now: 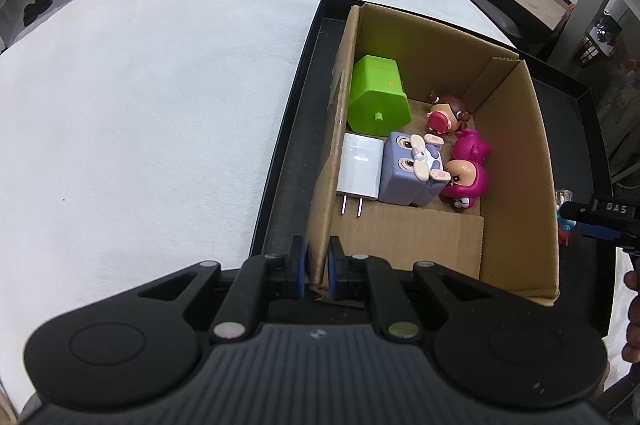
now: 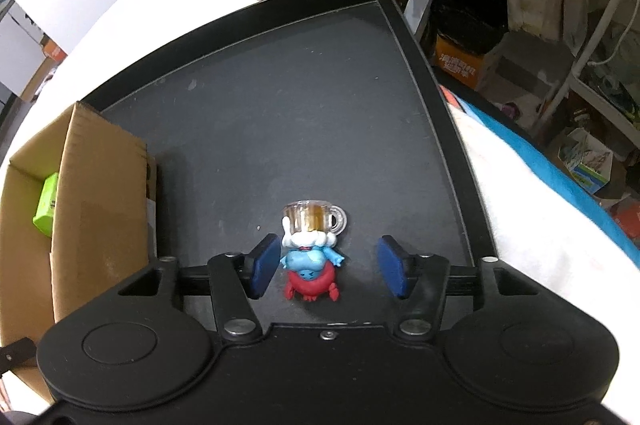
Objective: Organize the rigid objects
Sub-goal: 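Move the right gripper to the blue-red mug figure and grasp it, then lift the blue-red figure with the right gripper over the cardboard box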
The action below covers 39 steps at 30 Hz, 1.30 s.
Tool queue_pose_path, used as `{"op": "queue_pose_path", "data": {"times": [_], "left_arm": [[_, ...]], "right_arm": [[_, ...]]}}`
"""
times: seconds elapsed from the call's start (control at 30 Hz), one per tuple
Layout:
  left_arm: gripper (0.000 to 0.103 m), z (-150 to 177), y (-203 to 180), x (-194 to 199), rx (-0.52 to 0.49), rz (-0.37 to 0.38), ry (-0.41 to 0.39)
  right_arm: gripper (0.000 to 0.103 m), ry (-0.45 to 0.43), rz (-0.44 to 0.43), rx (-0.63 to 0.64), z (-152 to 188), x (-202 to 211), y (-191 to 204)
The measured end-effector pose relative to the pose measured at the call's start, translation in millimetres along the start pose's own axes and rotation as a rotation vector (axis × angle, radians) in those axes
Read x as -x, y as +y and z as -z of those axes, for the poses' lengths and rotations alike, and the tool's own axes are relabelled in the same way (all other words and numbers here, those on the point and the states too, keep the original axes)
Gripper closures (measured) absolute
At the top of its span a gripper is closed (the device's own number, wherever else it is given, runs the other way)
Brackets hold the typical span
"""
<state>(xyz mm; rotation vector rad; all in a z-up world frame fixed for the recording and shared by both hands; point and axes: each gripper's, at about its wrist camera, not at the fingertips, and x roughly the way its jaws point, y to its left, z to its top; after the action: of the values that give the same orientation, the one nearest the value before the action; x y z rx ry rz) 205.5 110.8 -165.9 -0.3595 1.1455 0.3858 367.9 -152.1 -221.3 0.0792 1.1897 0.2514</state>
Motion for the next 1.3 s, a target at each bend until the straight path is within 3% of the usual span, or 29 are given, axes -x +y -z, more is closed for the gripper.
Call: {"op": "queue_pose_path", "data": {"times": [0.13,0.4,0.5,0.57,0.6,0.73,1.3], "left_arm": [[0.093,-1,1,0,0.002,0.007,0.002],[0.093,-1,2,0,0.003,0.015,0.002],[0.093,-1,2,0,0.006,0.020,0.004],[0.093,0,3,0,0.008,0.021,0.003],[0.093,0,3,0,0.008,0.022,0.002],[0.092,0,5,1,0.020,0.030,0.000],[0.092,4,9,4,0.037,0.048,-0.014]], "right_arm": [[0.043,-0.002,0.025,0.014,0,-5,8],[0.043,0.003,0.079,0.022,6,-11,18],[0.051,-0.011,0.101,0.055,7,-12,24],[0.064,-0.009,0.127,0.078,8,-12,25],[0.064,-0.001,0.135,0.085,8,-12,25],[0.065,0.017,0.122,0.071,9,-8,21],[0.065,-0.057,0.037,0.060,5,47,25]]}}
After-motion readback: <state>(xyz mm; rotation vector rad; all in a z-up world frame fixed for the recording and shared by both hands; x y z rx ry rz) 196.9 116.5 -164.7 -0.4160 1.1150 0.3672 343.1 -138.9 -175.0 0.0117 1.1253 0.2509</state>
